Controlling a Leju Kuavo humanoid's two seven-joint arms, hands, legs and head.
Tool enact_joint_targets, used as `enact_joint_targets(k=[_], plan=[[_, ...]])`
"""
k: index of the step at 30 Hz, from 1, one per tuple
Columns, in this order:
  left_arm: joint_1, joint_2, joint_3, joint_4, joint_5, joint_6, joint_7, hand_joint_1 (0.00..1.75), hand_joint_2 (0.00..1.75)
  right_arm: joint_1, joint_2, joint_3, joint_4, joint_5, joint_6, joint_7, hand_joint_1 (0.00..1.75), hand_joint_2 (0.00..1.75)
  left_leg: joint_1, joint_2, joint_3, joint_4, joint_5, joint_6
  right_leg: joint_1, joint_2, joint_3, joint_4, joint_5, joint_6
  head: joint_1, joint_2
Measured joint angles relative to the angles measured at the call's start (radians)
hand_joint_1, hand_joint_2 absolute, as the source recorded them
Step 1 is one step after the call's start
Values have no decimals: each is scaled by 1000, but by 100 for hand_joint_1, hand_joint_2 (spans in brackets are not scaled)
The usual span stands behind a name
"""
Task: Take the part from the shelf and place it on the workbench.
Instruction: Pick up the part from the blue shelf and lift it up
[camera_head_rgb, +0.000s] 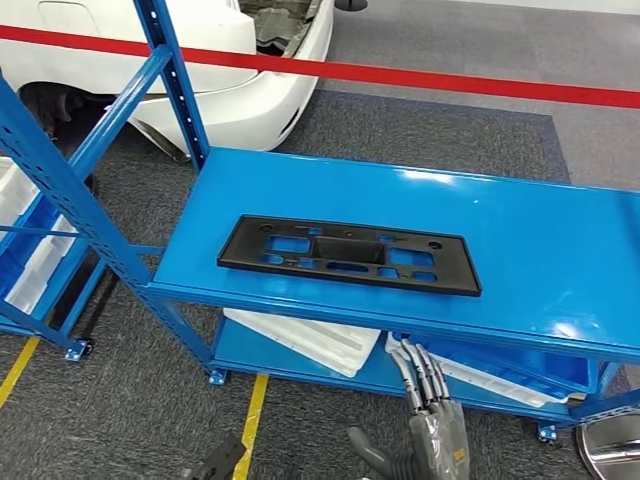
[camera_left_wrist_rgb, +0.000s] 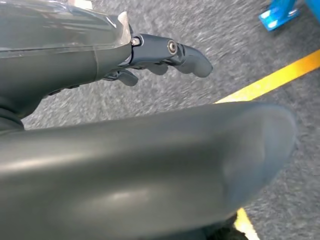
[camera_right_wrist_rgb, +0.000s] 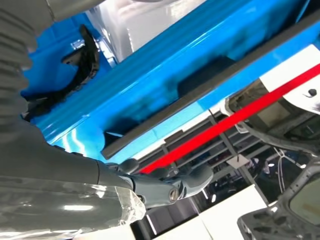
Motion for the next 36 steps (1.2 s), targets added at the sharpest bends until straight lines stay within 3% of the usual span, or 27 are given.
enact_joint_targets(k=[2,10,14,17,19,21,22,23,24,26,28,30,33,36], plan=[[-1,0,0,0,0,0,0,0,0,3,-8,-5,-12,8,1,4,0,175,-3,0,0,-13,1,10,1,-1,-1,2,-7,6,-1,0],[-8,0,-1,0,0,-11,0,0,0,11,-32,-33,-46,61,16,21,0,175,-5,-1,1,-15,-2,18,0,-3,9,-14,-4,5,0,0],[-10,1,-1,0,0,-15,-1,0,0,15,-44,-58,-61,93,29,35,0,175,-15,-1,1,-11,-5,32,-8,-4,10,-22,-1,33,-1,0],[-13,1,-1,0,0,-15,-2,0,0,24,-56,-84,-78,110,34,44,0,175,-12,0,8,-24,0,43,-10,-4,11,-20,-6,45,-1,0],[-14,1,-2,0,0,-15,-2,0,0,30,-66,-107,-90,117,36,47,0,175,-4,2,19,-39,7,52,-10,-6,-11,37,-41,49,0,0],[-15,1,-2,0,0,-15,-3,0,0,39,-78,-129,-97,124,38,50,0,175,-2,3,25,-43,8,54,-13,-8,-74,164,-99,52,1,0],[-14,1,-2,0,1,-15,-3,0,0,44,-83,-141,-100,128,39,51,0,175,-2,3,26,-43,7,53,-15,-8,-107,223,-117,55,1,0],[-13,1,-2,0,1,-15,-3,0,0,50,-88,-153,-103,132,39,53,0,175,-1,3,28,-43,5,51,-17,-9,-127,254,-116,57,1,0],[-13,1,-2,0,1,-15,-3,0,0,55,-93,-165,-107,136,40,55,0,175,1,2,31,-42,3,48,-19,-10,-129,246,-95,59,1,0],[-12,1,-2,0,1,-14,-2,0,0,63,-101,-192,-116,143,44,56,0,175,6,1,41,-41,-4,36,-22,-11,-84,129,-16,62,1,0],[-12,1,-2,0,1,-2,3,0,0,69,-106,-216,-124,151,50,56,0,175,6,1,48,-39,-12,20,-20,-12,-38,22,30,59,1,0],[-13,1,-3,0,0,23,16,0,0,78,-109,-239,-133,161,57,56,0,175,3,1,49,-39,-16,17,-17,-9,-29,-2,30,50,1,0],[-14,1,-6,0,-2,54,39,0,0,89,-111,-270,-143,172,71,49,0,175,2,1,52,-44,-11,30,-18,-6,-30,-5,29,42,-1,0],[-17,1,-13,0,-6,57,44,0,0,88,-115,-294,-146,176,90,39,0,175,4,1,54,-52,-8,31,-14,-8,-31,-4,26,33,-1,0]])
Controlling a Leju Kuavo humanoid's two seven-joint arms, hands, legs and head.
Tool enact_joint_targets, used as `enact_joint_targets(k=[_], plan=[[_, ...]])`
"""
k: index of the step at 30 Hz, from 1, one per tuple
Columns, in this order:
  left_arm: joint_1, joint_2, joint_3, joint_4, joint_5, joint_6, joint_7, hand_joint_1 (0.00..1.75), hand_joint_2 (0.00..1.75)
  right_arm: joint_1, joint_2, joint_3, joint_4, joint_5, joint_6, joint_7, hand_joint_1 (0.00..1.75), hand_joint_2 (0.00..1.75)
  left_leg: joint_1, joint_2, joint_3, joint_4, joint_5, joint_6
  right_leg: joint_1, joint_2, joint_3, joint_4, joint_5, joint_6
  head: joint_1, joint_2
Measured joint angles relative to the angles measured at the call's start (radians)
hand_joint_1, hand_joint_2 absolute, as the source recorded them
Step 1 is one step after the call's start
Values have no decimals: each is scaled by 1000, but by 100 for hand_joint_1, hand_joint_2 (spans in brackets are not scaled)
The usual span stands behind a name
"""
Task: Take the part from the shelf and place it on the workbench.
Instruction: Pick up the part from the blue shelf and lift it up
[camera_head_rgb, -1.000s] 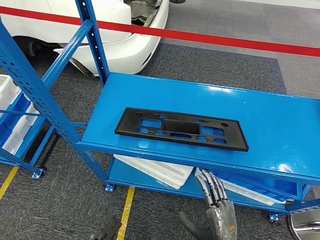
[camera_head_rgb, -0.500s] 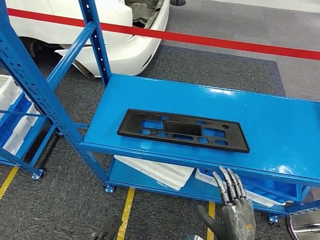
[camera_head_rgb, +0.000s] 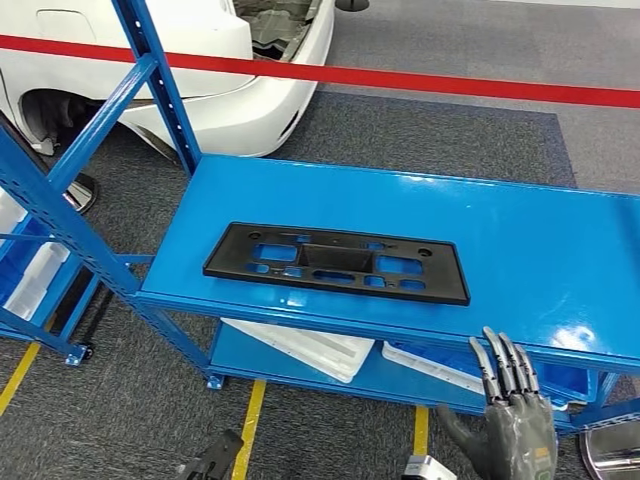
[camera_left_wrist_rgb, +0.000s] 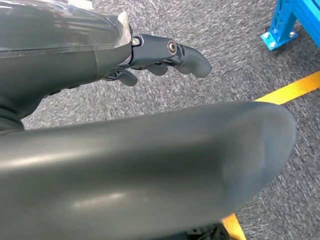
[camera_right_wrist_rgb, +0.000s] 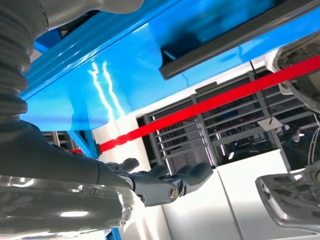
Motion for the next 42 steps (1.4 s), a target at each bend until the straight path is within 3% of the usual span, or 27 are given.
enact_joint_targets(k=[3,7,9,13,15,19,28,31,38,42], plan=[[-1,0,-4,0,-1,-2,2,0,0,-7,-5,-20,0,6,17,-18,0,175,2,0,0,-3,1,-4,4,-1,0,1,-2,-5,0,0],[-4,0,-6,0,-10,-3,8,0,0,-25,-13,-39,1,18,40,-36,0,175,6,0,0,-6,-2,-33,7,-1,-1,2,-3,-6,1,0],[-6,0,-9,0,-12,-3,10,0,0,-37,-17,-47,3,25,51,-44,0,175,6,0,0,-6,-3,-37,7,-1,-1,2,-3,-6,1,0],[-9,0,-17,0,-15,-4,14,0,0,-72,-24,-66,14,36,94,-64,0,0,2,0,0,-4,-3,-37,3,-1,0,2,-2,-6,1,0],[-11,0,-21,0,-16,-5,17,0,0,-96,-26,-76,23,31,125,-76,0,0,-1,0,0,-4,-3,-37,1,-1,1,1,-2,-5,1,0],[-14,0,-28,0,-18,-7,22,0,0,-144,-29,-90,49,7,176,-99,0,175,-3,0,0,-3,-3,-37,-2,-1,1,1,-1,-4,1,0],[-18,0,-39,0,-34,-18,30,0,0,-255,-29,-100,126,-26,249,-145,0,175,-3,0,0,-3,-3,-37,-2,-2,1,1,-1,-4,1,0],[-20,0,-47,0,-35,-20,34,0,0,-305,-33,-87,165,-26,313,-174,0,175,-3,0,0,-3,-3,-37,-2,-1,1,1,-1,-4,1,0],[-27,0,-60,0,-45,-26,44,0,0,-471,-57,10,255,-98,472,-228,0,175,-3,0,0,-3,-3,-37,-2,-1,1,1,0,-5,1,0],[-31,0,-70,0,-49,-29,49,0,0,-560,-60,93,299,-150,513,-237,0,175,-3,0,-1,-3,-3,-37,-2,-3,1,1,0,-5,1,0]])
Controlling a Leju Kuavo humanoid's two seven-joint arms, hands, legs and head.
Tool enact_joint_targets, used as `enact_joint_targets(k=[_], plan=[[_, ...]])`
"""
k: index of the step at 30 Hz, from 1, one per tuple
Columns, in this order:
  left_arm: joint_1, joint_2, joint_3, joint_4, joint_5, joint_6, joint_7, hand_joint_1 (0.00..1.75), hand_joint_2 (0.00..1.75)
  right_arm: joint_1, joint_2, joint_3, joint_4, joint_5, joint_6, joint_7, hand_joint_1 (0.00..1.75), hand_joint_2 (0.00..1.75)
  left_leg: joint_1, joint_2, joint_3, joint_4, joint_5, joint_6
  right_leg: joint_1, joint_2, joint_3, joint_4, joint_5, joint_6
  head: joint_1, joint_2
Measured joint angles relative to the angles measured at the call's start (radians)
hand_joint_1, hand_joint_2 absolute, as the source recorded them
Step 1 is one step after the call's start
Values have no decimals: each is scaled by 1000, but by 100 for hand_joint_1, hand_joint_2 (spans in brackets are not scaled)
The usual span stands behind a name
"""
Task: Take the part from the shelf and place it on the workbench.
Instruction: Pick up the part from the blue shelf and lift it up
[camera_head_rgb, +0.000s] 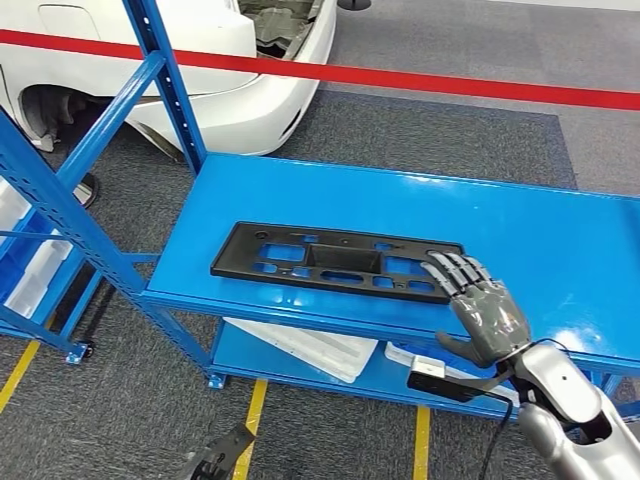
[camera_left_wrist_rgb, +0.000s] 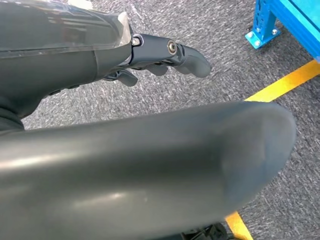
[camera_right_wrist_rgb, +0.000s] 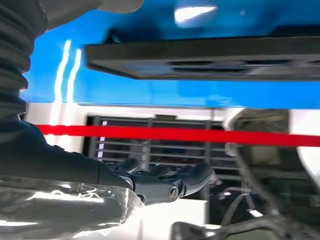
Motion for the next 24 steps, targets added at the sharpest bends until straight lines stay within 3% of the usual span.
enact_joint_targets(k=[10,24], plan=[[-5,0,-19,0,-3,-4,12,0,0,-140,23,135,90,-9,6,0,0,175,0,0,-1,0,0,0,0,-1,-1,0,0,0,0,0],[-5,0,-33,0,2,1,15,0,0,-167,51,194,202,-11,-63,30,0,175,0,0,-1,0,0,0,0,-1,-1,0,0,0,0,0]])
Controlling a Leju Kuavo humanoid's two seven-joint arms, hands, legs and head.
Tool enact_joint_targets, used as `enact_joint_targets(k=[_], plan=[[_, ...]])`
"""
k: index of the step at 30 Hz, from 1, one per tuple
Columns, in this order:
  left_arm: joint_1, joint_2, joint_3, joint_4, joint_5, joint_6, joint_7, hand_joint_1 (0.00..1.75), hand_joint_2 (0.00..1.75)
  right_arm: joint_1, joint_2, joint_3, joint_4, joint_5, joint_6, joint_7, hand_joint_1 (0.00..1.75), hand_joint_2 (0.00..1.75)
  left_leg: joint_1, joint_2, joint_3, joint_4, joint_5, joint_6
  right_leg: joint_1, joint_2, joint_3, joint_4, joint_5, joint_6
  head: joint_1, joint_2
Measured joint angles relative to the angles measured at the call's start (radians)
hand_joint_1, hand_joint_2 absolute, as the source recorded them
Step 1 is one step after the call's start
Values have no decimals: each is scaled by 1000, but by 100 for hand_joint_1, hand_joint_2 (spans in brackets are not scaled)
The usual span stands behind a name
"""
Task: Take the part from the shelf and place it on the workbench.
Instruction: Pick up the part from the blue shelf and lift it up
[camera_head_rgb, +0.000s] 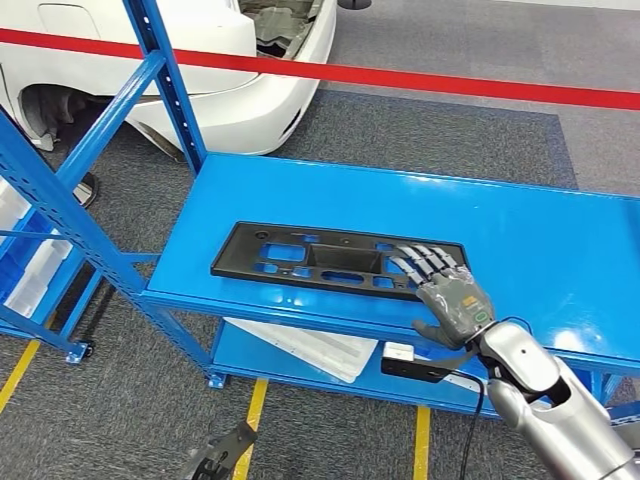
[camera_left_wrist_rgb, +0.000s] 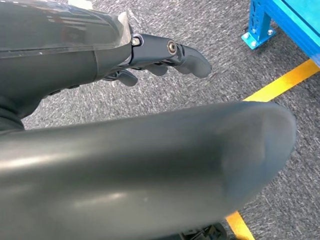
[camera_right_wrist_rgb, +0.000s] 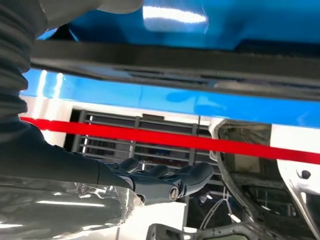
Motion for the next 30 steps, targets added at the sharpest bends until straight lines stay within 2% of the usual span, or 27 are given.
enact_joint_targets(k=[13,20,30], plan=[[0,0,-1,0,1,0,2,0,0,0,14,3,74,21,-46,10,0,175,0,0,0,0,0,0,0,0,0,0,0,0,0,0],[0,0,-2,0,9,0,8,0,0,0,18,-23,141,62,-105,21,0,175,0,0,0,0,0,0,0,0,0,0,0,0,0,0],[-2,0,-5,0,18,0,5,0,0,-1,29,-60,212,78,-144,18,0,175,0,0,0,0,0,0,0,0,0,0,0,0,0,0]])
